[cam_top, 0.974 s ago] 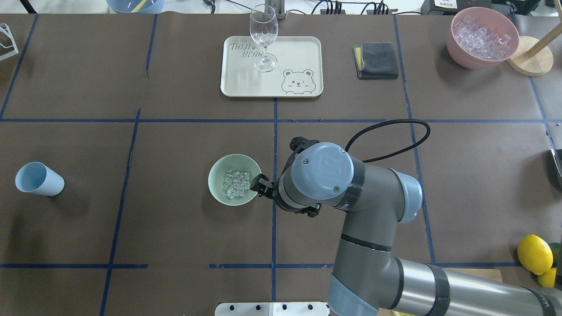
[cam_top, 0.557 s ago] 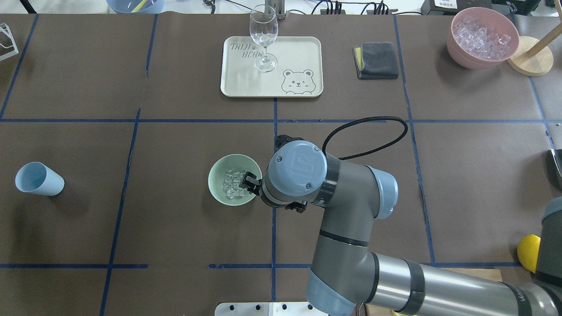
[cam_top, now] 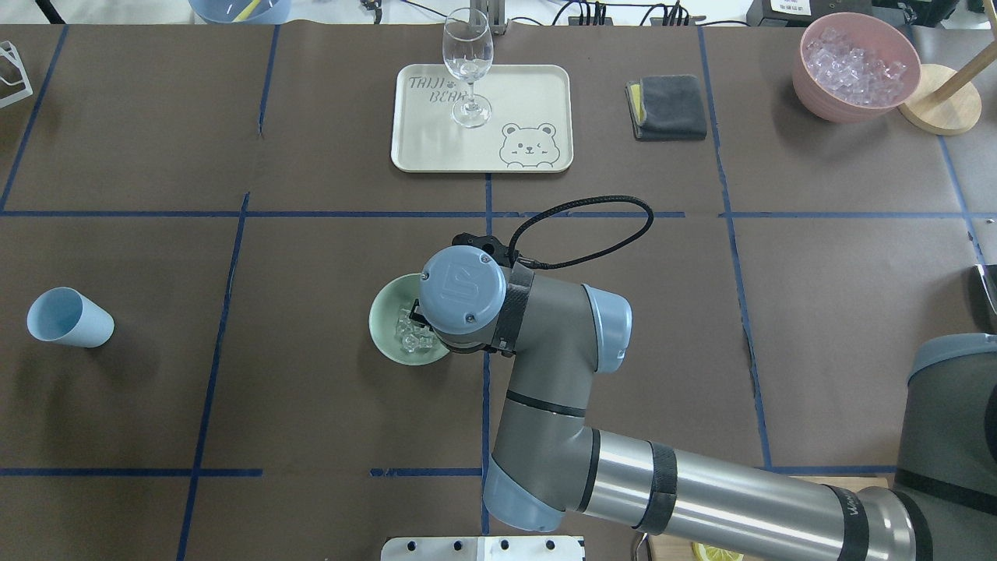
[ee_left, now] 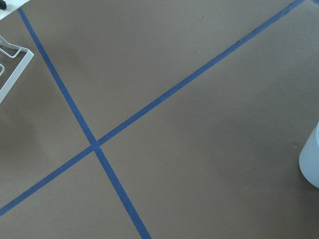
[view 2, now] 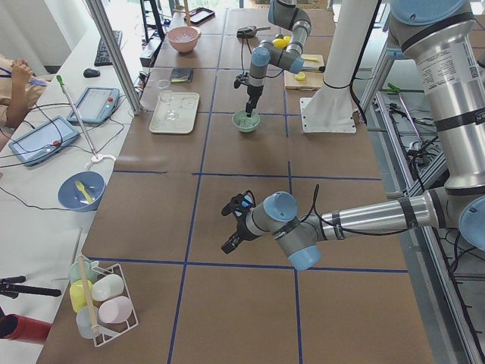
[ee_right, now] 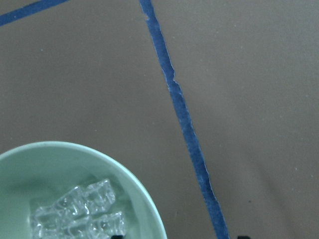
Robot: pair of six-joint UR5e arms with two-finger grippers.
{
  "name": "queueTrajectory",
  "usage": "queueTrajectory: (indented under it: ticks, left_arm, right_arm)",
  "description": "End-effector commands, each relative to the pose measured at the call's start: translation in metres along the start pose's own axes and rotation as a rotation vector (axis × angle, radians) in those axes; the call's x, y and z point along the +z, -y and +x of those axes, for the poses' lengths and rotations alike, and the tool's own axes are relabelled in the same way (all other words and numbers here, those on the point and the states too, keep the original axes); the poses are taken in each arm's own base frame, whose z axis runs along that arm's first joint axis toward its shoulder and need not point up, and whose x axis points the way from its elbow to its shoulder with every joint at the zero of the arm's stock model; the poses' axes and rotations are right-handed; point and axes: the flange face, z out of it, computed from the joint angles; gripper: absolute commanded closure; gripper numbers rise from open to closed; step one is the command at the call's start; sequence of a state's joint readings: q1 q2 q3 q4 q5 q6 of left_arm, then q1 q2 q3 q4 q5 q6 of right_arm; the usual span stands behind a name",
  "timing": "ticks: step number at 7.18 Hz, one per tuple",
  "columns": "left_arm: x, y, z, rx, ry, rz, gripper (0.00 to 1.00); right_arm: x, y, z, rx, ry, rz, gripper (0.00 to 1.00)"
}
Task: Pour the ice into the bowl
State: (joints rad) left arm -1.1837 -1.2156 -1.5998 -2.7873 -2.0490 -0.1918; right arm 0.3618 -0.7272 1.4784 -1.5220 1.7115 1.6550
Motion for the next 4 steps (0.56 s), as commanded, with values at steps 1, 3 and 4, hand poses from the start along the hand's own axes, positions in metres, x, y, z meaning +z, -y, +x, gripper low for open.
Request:
queueTrajectory:
  ticks: [1,3,4]
  left_arm:
    - [-0.0006,0.0005,-0.001,-0.002,0.002,0.001,0.0]
    - [-0.0008,0.0015,-0.0013,-0.002,0.003,0.004,0.0]
    - [-0.0013,0.0009,-0.0013,-0.001,0.004,0.006,0.0]
  right_arm:
    - [0.0046,0.0006,-0.0035,0.005,-0.002,0.001,0.67]
    - [0.0007,0.0006,-0.0072,0.006,0.045,-0.005,1.0]
    - [-0.0028,0.0015,-0.0088,0.006,0.055,-0.011,1.0]
